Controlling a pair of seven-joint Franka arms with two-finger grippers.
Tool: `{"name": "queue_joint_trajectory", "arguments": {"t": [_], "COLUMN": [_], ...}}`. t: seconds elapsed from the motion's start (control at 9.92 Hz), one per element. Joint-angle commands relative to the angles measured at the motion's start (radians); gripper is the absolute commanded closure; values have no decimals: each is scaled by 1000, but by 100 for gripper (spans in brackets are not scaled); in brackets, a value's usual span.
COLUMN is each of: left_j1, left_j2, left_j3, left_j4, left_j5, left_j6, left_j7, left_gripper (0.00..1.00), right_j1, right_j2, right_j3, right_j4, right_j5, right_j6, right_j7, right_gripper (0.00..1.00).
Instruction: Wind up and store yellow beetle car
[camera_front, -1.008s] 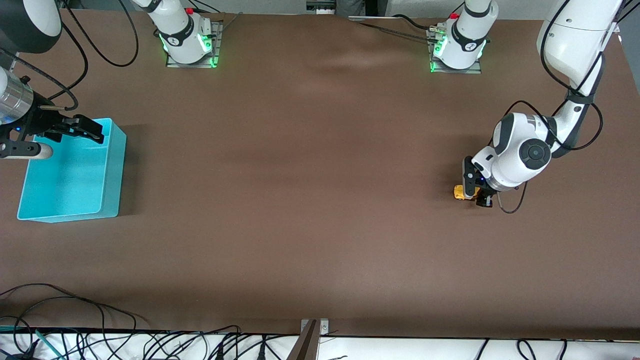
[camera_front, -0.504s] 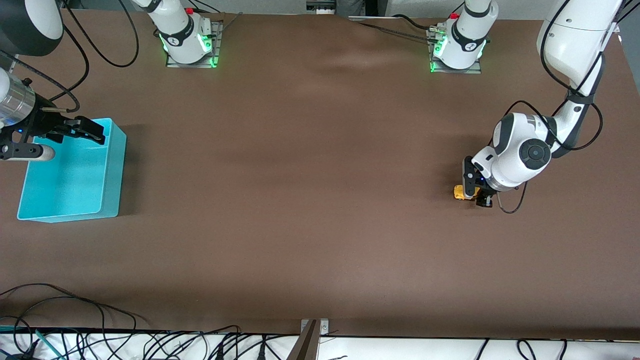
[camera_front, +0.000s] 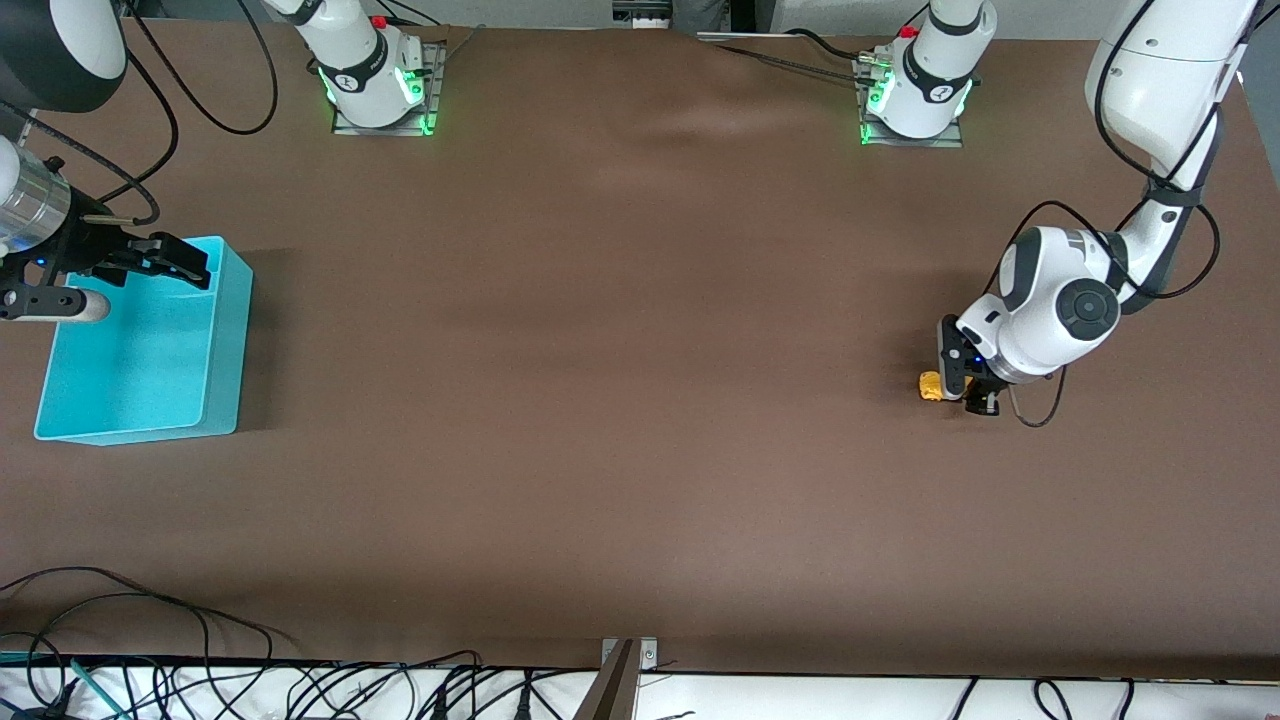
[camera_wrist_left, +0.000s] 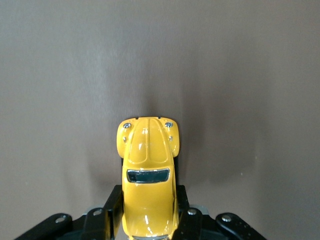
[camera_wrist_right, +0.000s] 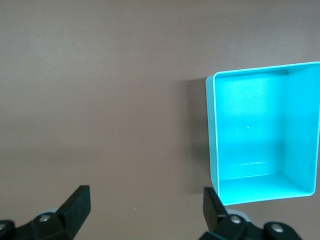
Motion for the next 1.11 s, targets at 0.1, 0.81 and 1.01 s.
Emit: {"name": "queue_joint_trajectory", "arguments": {"t": [0.1,0.81,1.01], "left_j1": [112,261,289], "left_j2": [77,125,126], "left_j3": [-5,-7,-7], "left_j4": [64,117,131], "left_j5": [29,20,18], "left_j6": [8,8,8], "left_j7": [112,275,313], "left_gripper": [78,79,79], "right_j1": [-5,-2,-2], "right_j2": [-9,-9,-9], "right_j3": [1,1,1], "right_j4": [-9,-9,-9], "right_j5": [21,22,22], "right_j6": [4,4,6], "right_j7": [6,6,6], "right_gripper": [0,0,0]}}
